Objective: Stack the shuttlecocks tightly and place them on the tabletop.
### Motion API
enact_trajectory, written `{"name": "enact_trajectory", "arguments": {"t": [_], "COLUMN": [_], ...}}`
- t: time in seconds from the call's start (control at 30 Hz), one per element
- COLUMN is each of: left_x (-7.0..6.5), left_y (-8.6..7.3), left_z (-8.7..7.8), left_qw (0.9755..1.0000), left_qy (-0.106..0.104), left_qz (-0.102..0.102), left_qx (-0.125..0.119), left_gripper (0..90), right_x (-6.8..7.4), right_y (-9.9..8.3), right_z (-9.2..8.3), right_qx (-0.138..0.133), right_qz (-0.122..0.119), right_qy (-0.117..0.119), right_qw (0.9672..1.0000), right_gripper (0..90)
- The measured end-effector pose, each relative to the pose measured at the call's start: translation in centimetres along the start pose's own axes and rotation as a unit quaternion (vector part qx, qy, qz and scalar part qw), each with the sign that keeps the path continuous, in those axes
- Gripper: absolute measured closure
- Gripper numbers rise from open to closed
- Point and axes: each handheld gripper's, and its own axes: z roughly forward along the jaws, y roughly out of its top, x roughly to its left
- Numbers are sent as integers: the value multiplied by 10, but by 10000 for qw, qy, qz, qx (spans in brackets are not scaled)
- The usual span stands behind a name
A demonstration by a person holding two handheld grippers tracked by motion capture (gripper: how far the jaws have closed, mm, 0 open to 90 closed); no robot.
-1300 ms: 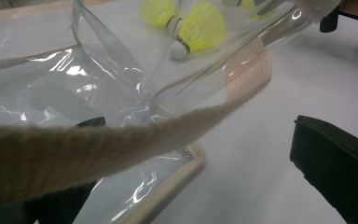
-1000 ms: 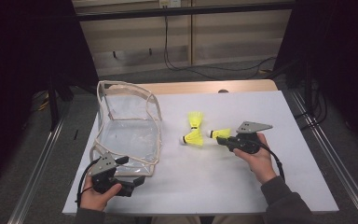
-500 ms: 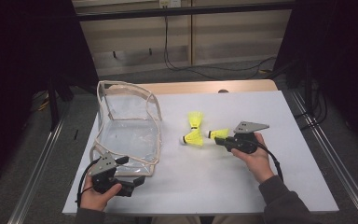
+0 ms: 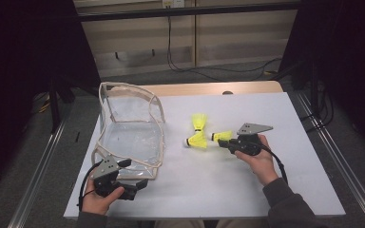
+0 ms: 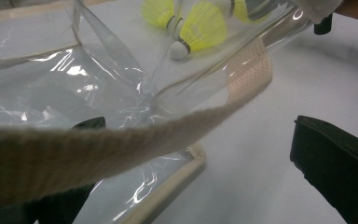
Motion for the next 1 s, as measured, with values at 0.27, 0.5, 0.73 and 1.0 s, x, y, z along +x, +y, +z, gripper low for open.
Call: {"name": "enact_trajectory", "arguments": {"t": [0.27,0.5,0.73,1.0], "left_x": [0,0,0,0], "left_y": [0,0,0,0], "left_z": [0,0,0,0], "left_qw": [10000,10000,10000,10000], "left_qy": [2,0,-2,2], "left_qz": [1,4,5,5], "left_qx": [-15,-1,0,-3], "left_gripper": [44,44,44,44], "right_x": [0,1,2,3], "right_y": [3,3,4,5], "right_z": [2,5,8,10], "right_qx": [-19,23,38,42], "right_qz": [-8,-44,-40,-51], "right_qy": [15,24,39,65], "right_qw": [10000,10000,10000,10000], "right_gripper": [875,875,875,875]}}
